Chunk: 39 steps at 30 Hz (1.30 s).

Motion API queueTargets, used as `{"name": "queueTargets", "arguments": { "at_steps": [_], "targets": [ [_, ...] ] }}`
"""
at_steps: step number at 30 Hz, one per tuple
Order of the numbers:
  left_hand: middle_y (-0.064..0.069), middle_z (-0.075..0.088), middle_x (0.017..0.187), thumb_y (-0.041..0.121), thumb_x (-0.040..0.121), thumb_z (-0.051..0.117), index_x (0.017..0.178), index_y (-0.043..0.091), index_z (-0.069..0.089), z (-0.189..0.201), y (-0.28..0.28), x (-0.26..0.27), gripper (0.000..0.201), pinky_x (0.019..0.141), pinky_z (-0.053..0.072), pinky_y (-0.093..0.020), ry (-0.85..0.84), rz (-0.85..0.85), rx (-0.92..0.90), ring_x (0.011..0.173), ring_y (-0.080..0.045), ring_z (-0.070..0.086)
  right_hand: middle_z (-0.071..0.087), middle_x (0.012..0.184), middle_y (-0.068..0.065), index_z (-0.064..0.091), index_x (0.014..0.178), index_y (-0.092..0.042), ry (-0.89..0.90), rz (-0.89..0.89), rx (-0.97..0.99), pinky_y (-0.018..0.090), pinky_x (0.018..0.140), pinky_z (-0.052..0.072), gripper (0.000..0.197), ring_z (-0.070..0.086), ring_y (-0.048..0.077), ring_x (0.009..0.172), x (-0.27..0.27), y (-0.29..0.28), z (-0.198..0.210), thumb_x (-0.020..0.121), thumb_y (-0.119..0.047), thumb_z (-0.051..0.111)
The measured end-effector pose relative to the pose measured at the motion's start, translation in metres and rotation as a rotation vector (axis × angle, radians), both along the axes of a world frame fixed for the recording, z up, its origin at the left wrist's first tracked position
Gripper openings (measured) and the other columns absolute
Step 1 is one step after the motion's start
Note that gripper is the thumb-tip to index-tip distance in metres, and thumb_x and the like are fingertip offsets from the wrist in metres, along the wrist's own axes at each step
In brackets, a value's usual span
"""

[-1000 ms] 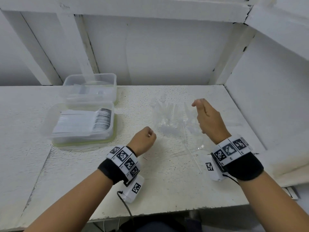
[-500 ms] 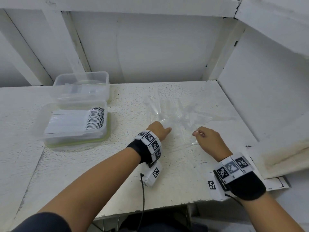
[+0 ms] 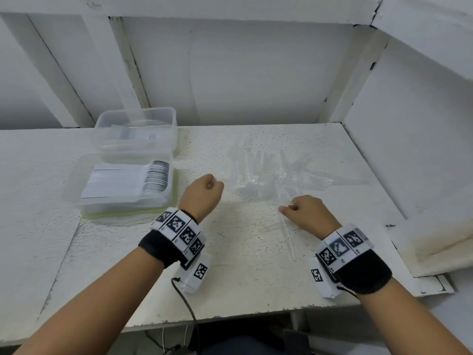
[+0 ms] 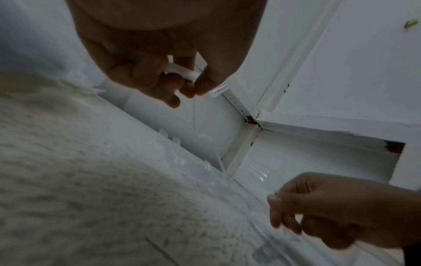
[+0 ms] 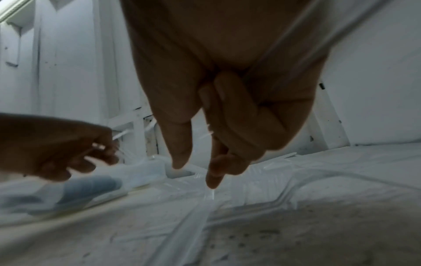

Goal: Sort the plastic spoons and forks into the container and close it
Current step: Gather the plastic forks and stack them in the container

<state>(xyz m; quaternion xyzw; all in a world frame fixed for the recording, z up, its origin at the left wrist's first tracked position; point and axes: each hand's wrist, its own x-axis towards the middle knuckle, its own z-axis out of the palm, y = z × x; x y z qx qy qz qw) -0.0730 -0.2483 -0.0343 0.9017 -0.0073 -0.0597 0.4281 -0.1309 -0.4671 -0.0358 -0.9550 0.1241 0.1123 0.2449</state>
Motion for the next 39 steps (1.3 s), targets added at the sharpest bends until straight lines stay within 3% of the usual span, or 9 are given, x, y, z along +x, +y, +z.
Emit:
{"name": "queueTargets", "arguments": {
  "at_steps": [7, 11, 15, 20, 25, 31, 33, 36, 39],
  "targets": [
    [-0.02, 0.066, 0.085, 0.019, 0.08, 0.057, 0.063, 0.018, 0.034, 0.021, 0.022, 0.009, 0.029, 0.049, 0.034, -0.018, -0.105, 0.187, -0.486, 0.05, -0.002, 0.047, 0.045, 0.062, -0.002, 0.039, 0.062, -0.015, 0.115, 0.054, -0.11, 0.019, 0.05, 0.031, 0.034, 0.044, 0.011, 0.058, 0.005, 0.016, -0.012, 0.088, -0.025, 0.058],
    [-0.008, 0.07, 0.076, 0.004, 0.083, 0.052, 0.071, 0.018, 0.038, 0.022, 0.02, 0.008, 0.023, 0.05, 0.034, -0.02, -0.145, 0.209, -0.501, 0.047, 0.005, 0.054, 0.044, 0.064, -0.003, 0.036, 0.062, -0.015, 0.126, 0.071, -0.126, 0.018, 0.049, 0.029, 0.034, 0.046, 0.015, 0.065, 0.004, 0.016, -0.011, 0.089, -0.022, 0.056],
    [0.002, 0.065, 0.076, 0.006, 0.089, 0.049, 0.097, 0.015, 0.049, 0.009, 0.011, 0.01, 0.013, 0.047, 0.033, -0.016, -0.081, 0.165, -0.45, 0.04, 0.001, 0.038, 0.035, 0.055, 0.0, 0.028, 0.056, -0.014, 0.083, 0.038, -0.104, 0.022, 0.046, 0.022, 0.038, 0.033, 0.011, 0.05, 0.004, 0.016, -0.01, 0.088, -0.012, 0.049],
    [0.005, 0.062, 0.076, 0.014, 0.097, 0.042, 0.084, 0.017, 0.053, 0.0, -0.001, 0.007, 0.017, 0.067, 0.04, -0.019, -0.016, 0.123, -0.493, 0.071, -0.003, 0.052, 0.052, 0.071, 0.004, 0.05, 0.069, -0.01, -0.035, -0.172, 0.312, 0.023, 0.054, 0.032, 0.021, 0.041, 0.014, 0.057, 0.001, 0.003, -0.001, 0.089, -0.016, 0.048],
    [-0.005, 0.058, 0.074, 0.034, 0.102, 0.026, 0.091, 0.027, 0.038, 0.005, -0.019, -0.002, 0.018, 0.062, 0.049, -0.032, 0.189, 0.02, -0.627, 0.061, -0.021, 0.062, 0.048, 0.068, 0.005, 0.046, 0.08, -0.016, -0.078, -0.436, 0.748, 0.026, 0.052, 0.039, 0.02, 0.045, 0.017, 0.058, -0.003, -0.011, 0.013, 0.096, -0.015, 0.035],
    [-0.001, 0.047, 0.071, 0.038, 0.097, 0.041, 0.124, 0.025, 0.035, -0.004, -0.058, -0.01, 0.03, 0.045, 0.041, -0.023, 0.143, -0.184, -0.278, 0.053, -0.012, 0.042, 0.039, 0.064, 0.003, 0.049, 0.089, -0.018, -0.12, -0.478, 0.685, 0.016, 0.037, 0.021, 0.014, 0.027, 0.009, 0.044, -0.013, -0.026, 0.016, 0.098, -0.024, 0.039],
    [-0.001, 0.052, 0.075, 0.034, 0.093, 0.053, 0.127, 0.018, 0.035, -0.009, -0.073, -0.015, 0.042, 0.054, 0.044, -0.023, 0.114, -0.291, -0.124, 0.06, -0.015, 0.05, 0.039, 0.066, 0.003, 0.05, 0.089, -0.015, -0.132, -0.471, 0.608, 0.018, 0.04, 0.021, 0.017, 0.026, 0.011, 0.048, -0.015, -0.032, 0.014, 0.095, -0.03, 0.046],
    [-0.009, 0.06, 0.111, 0.032, 0.089, 0.059, 0.12, 0.009, 0.046, -0.02, -0.091, -0.021, 0.041, 0.078, 0.044, -0.027, 0.103, -0.459, 0.116, 0.097, -0.023, 0.058, 0.038, 0.067, 0.003, 0.047, 0.08, -0.015, -0.157, -0.507, 0.542, 0.021, 0.046, 0.021, 0.019, 0.026, 0.014, 0.051, -0.018, -0.038, 0.009, 0.09, -0.029, 0.054],
    [-0.008, 0.056, 0.112, 0.036, 0.085, 0.064, 0.111, 0.007, 0.051, -0.025, -0.102, -0.02, 0.041, 0.078, 0.043, -0.029, 0.088, -0.612, 0.28, 0.098, -0.022, 0.054, 0.037, 0.066, 0.003, 0.048, 0.08, -0.013, -0.193, -0.567, 0.521, 0.023, 0.047, 0.023, 0.014, 0.029, 0.015, 0.053, -0.019, -0.041, 0.006, 0.09, -0.022, 0.053]
  ]
}}
